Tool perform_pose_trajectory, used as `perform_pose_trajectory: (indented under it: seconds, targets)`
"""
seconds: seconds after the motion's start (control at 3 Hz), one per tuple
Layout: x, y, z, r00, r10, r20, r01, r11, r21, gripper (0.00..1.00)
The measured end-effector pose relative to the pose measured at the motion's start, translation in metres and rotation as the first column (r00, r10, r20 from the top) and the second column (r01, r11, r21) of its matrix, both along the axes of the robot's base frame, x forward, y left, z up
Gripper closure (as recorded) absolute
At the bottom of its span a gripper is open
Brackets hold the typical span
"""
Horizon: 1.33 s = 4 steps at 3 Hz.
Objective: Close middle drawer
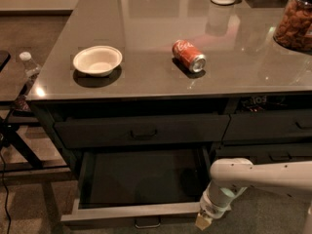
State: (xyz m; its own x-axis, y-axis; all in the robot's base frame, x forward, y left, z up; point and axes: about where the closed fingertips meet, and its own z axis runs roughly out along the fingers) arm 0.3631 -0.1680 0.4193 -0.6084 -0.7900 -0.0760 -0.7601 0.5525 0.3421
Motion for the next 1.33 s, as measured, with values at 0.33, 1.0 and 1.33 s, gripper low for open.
perform_pose_trajectory:
  seconds: [0.33, 1.0, 1.33]
  targets:
    - [0.007, 0.004, -0.001, 0.9998, 0.01, 0.017, -0.01, 1.0, -0.001, 1.0]
    - [0.038, 0.014, 0.004, 0.9971, 0.044, 0.062, -0.044, 0.999, -0.002, 0.81]
    - [0.038, 0.014, 0.004, 0.9971, 0.044, 0.062, -0.044, 0.999, -0.002, 0.58]
